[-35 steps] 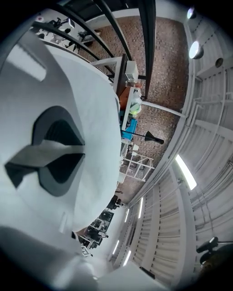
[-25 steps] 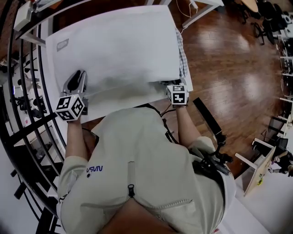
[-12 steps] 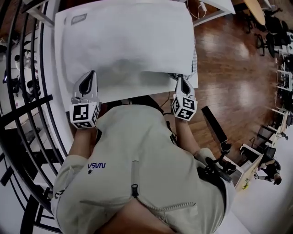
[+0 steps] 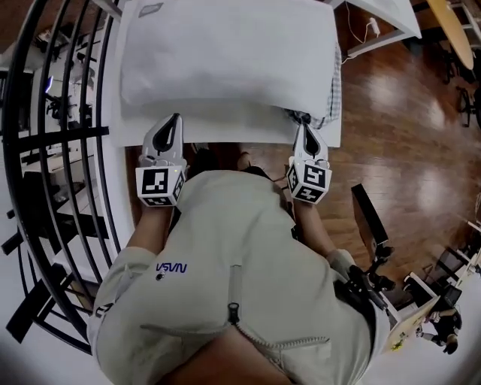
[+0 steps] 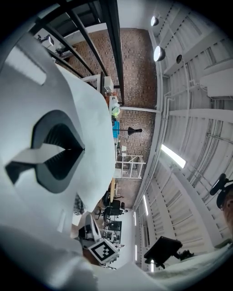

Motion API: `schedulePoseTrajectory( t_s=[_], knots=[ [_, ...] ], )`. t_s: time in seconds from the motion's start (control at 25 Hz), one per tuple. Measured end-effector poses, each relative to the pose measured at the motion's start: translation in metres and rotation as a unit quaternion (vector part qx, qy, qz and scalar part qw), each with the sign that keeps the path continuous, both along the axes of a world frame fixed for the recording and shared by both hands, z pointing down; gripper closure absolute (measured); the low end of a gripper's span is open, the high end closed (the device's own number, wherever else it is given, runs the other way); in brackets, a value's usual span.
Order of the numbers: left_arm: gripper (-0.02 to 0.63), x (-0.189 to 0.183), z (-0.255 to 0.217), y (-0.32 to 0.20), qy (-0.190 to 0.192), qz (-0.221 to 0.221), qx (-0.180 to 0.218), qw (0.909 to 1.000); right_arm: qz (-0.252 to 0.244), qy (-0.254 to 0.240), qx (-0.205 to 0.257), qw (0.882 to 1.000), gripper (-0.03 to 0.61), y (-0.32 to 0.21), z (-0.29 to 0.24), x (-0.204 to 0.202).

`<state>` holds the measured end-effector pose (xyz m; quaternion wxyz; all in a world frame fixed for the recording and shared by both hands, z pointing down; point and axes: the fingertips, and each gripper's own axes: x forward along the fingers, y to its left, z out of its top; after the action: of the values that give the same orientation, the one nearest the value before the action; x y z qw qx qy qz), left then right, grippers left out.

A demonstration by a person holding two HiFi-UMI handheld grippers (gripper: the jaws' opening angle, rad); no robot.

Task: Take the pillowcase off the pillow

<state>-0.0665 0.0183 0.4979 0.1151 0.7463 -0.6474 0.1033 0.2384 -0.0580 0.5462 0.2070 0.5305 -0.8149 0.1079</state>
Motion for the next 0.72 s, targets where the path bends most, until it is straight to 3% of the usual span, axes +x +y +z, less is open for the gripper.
schedulePoseTrajectory(
  t_s=[0.2, 0.36, 0.72],
  knots=[
    [0.611, 0.046, -0.013, 0.043, -0.005, -0.021, -0.02, 0.9996, -0.055, -0.011, -0.021, 0.998, 0.575, 0.034, 0.006, 0.006],
    [0.611, 0.071, -0.016, 0.064, -0.021, -0.03, -0.032, 0.9988, -0.097, -0.024, -0.006, 0.995, 0.575, 0.049, -0.007, 0.013],
    [0.611, 0.057, -0.051, 0.058, -0.026, -0.041, 0.041, 0.998, -0.087, -0.087, 0.085, 0.989, 0.575, 0.043, -0.08, -0.019]
  ],
)
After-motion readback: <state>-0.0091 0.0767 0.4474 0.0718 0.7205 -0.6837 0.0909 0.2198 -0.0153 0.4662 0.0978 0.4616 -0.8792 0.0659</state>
